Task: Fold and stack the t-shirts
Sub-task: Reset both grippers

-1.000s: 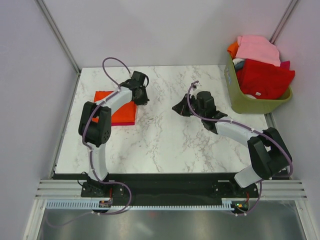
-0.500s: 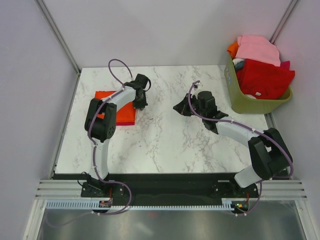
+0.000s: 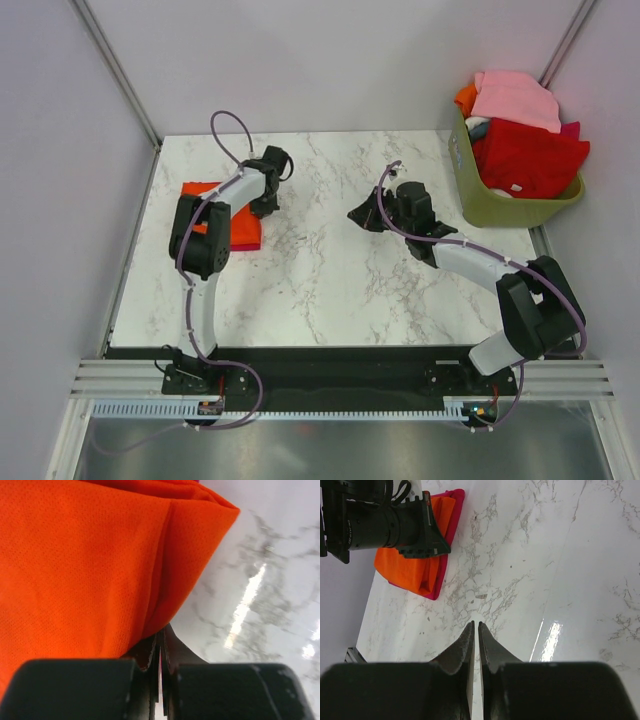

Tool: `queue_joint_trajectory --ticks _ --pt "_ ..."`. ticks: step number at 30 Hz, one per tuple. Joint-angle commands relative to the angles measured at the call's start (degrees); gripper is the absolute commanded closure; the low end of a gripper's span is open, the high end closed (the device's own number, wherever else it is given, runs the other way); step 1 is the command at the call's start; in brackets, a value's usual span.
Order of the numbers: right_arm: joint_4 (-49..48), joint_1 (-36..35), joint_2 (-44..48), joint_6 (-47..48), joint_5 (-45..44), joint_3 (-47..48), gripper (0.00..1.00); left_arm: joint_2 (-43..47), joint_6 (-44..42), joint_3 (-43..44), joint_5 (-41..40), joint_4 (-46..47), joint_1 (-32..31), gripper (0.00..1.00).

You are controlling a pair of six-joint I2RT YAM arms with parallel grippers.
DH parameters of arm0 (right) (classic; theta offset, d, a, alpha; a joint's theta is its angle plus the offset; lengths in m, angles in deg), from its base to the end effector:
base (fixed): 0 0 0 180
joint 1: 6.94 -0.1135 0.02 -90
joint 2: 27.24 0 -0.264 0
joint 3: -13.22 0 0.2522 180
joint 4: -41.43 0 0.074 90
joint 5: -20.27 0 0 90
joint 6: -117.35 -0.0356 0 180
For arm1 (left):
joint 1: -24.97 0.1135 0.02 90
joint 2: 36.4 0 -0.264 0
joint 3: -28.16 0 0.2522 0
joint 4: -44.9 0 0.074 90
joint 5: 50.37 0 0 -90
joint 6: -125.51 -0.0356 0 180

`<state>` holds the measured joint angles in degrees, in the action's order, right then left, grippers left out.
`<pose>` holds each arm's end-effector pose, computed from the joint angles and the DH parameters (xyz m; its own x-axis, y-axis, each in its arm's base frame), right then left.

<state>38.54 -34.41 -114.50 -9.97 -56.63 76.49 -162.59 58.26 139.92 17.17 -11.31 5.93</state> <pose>0.2972 0.1636 0.2355 -0.6401 0.3327 -0.6925 -0.3129 0.7103 0.6305 0.4351 -0.1358 0.1629 -0.8927 -0.0700 -0.4451 -0.1773 0.9627 0.2042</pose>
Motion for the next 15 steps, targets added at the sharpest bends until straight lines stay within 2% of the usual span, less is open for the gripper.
queue_joint_trajectory --ticks 1,6,10,15 --pt "-1.37 0.48 1.13 0.06 0.43 -0.56 0.87 -0.20 -3.67 -1.05 -6.28 -3.16 5.41 0.98" --pt "-1.20 1.01 1.83 0.14 0.08 -1.00 0.87 2.70 -3.85 -2.02 -5.32 -2.46 7.62 0.98" --pt "-0.59 1.18 3.23 -0.03 -0.53 -1.35 0.87 8.49 -4.03 -5.70 -0.75 1.67 4.12 0.98" --pt "2.84 1.36 7.54 1.81 -3.43 -2.32 0.86 21.05 -1.57 -13.59 6.00 7.20 -0.02 0.98"
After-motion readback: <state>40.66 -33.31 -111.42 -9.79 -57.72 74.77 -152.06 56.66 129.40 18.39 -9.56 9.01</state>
